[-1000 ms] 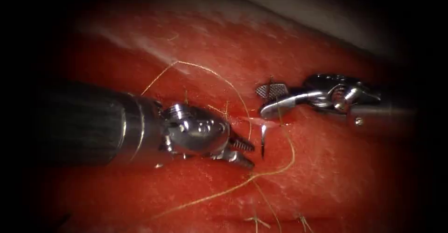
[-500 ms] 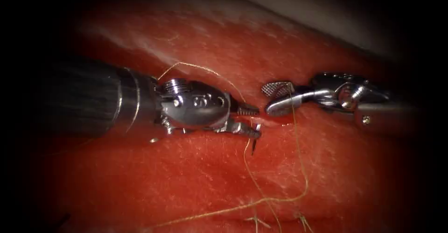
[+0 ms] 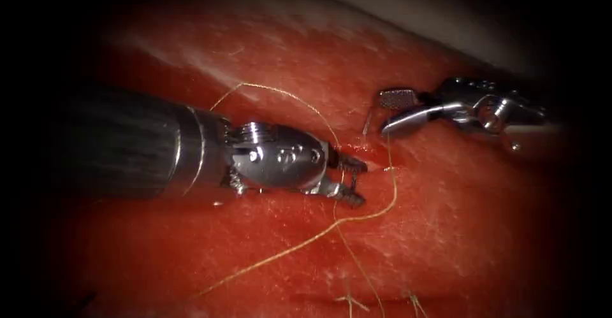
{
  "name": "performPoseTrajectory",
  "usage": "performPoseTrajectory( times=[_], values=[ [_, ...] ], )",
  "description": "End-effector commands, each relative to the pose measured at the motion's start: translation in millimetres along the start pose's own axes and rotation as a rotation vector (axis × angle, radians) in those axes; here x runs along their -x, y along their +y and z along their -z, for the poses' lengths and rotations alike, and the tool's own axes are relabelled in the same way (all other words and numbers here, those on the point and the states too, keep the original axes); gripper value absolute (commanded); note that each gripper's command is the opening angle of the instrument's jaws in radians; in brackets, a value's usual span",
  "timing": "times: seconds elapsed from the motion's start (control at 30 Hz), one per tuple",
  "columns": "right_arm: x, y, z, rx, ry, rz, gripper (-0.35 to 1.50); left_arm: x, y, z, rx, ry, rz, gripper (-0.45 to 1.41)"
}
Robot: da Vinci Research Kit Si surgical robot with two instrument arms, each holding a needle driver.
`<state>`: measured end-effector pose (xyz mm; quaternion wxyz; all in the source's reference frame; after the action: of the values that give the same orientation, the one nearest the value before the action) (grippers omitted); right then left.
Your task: Wound Closure
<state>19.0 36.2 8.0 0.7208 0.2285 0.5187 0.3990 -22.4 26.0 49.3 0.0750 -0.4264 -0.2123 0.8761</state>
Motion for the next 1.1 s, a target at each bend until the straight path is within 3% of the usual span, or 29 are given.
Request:
performPoseTrajectory(
  times=[0.03, 0.3, 0.4, 0.73, 1.1],
  values=[
    [-0.2, 0.2, -0.7, 0.007, -0.013, 0.015, 1.48, 0.2, 0.0, -0.7, 0.005, 0.003, -0.015, 0.48],
    [-0.1, 0.3, -0.7, 0.018, -0.026, 0.04, 1.48, 0.0, 0.3, -0.8, 0.042, 0.021, -0.161, 0.58],
    [0.0, 0.3, -0.7, 0.018, -0.025, 0.041, 1.48, 0.0, 0.0, -1.9, 0.032, 0.032, -0.312, 0.66],
    [0.3, 0.3, -0.7, 0.023, -0.023, 0.048, 1.48, 1.9, 0.0, -3.0, 0.007, 0.022, -0.419, 0.67],
    [0.6, 0.3, -0.7, 0.041, -0.019, 0.048, 1.48, 5.0, -2.3, -6.0, -0.142, -0.01, -0.49, 0.62]
  ],
)
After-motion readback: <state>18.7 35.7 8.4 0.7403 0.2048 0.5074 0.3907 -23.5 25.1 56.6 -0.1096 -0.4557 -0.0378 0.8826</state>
